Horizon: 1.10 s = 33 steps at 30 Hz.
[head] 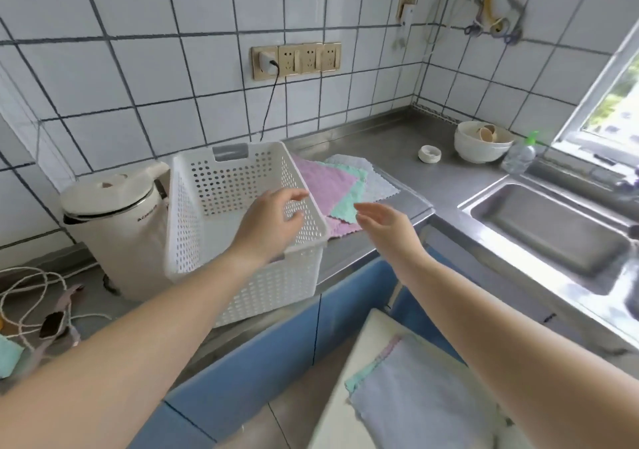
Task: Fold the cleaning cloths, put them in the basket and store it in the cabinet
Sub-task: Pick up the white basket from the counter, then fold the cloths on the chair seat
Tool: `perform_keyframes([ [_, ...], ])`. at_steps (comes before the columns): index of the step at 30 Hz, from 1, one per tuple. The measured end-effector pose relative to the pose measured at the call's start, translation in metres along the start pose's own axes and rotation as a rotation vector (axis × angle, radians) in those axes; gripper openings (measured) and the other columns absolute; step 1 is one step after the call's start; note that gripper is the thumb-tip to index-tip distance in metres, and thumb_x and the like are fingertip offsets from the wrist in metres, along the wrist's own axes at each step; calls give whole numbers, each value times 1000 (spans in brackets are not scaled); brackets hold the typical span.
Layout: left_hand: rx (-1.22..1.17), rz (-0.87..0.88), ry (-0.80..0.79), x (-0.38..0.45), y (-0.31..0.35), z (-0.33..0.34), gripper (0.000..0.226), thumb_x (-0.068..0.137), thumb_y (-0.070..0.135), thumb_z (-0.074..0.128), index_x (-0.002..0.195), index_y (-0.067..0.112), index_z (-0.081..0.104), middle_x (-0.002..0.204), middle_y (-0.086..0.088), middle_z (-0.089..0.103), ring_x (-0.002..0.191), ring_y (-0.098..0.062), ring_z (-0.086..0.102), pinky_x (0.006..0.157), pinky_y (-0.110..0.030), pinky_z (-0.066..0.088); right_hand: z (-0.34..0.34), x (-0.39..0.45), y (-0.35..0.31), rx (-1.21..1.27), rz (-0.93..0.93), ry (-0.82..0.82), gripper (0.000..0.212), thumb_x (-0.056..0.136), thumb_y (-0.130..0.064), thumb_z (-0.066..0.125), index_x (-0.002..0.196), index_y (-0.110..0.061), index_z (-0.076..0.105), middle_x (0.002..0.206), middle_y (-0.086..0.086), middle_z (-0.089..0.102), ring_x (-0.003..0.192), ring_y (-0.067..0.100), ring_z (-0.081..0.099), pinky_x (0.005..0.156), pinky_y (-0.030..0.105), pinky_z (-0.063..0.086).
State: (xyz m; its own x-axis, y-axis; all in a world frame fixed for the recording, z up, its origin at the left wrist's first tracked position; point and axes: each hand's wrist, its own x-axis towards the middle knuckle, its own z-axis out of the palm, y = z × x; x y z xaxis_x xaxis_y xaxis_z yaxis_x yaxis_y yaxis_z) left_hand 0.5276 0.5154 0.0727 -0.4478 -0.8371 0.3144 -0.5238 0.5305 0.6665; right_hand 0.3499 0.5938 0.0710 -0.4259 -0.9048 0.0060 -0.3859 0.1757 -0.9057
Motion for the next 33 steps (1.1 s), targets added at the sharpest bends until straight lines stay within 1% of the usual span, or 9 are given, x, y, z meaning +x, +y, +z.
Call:
perform_keyframes([
  [3,-93,75,-132,-7,28,49,34,87,8,58,120,15,61,119,1,62,112,-11,54,97,-20,37,-25,-30,35,-35,58,59,28,95,-22,53,122,-21,61,123,-8,60,101,1,54,91,18,41],
  [7,-198,122,-347,-35,47,117,33,87,11,59,119,19,60,117,7,62,109,-2,54,92,-6,36,-62,-73,98,-99,196,157,27,94,-25,53,119,-26,62,113,-12,63,98,5,58,74,11,44],
  [9,-194,113,-431,-54,47,145,33,88,11,59,120,19,60,116,9,61,107,0,52,88,0,32,-74,-94,130,-122,246,166,28,94,-24,53,121,-24,61,112,-12,63,98,4,57,75,14,44],
  [14,-91,24,-609,-101,20,218,34,89,14,56,122,19,59,123,6,61,118,-7,51,93,-15,34,-83,-132,220,-131,370,171,24,92,-22,57,115,-25,64,112,-9,65,105,8,60,86,22,45],
  [20,-21,-49,-698,-155,-46,300,34,89,14,54,122,20,59,123,7,59,116,-7,51,92,-16,34,-46,-157,332,-173,451,143,26,90,-19,59,115,-20,64,115,-5,66,108,10,60,96,26,45],
  [23,12,-39,-730,-186,-99,357,34,90,14,54,122,22,58,124,10,58,118,-6,51,96,-17,35,-8,-172,410,-223,494,122,26,89,-21,61,116,-19,65,115,-4,66,109,10,59,94,23,43],
  [29,155,142,-803,-238,-190,453,33,90,19,54,123,24,58,126,7,57,119,-12,51,99,-22,36,68,-198,538,-279,518,121,30,85,-26,66,115,-24,65,107,-4,67,95,11,62,84,21,44],
  [31,173,240,-812,-251,-209,475,32,89,22,57,121,23,60,123,5,60,118,-16,52,98,-25,37,82,-208,563,-311,443,116,27,82,-23,69,109,-20,68,97,-1,66,90,16,64,83,22,46],
  [33,178,332,-776,-258,-225,489,32,86,29,60,118,25,61,120,8,60,116,-16,52,95,-28,37,87,-213,586,-444,266,169,26,72,-25,72,97,-19,70,88,1,66,80,20,65,73,21,46],
])
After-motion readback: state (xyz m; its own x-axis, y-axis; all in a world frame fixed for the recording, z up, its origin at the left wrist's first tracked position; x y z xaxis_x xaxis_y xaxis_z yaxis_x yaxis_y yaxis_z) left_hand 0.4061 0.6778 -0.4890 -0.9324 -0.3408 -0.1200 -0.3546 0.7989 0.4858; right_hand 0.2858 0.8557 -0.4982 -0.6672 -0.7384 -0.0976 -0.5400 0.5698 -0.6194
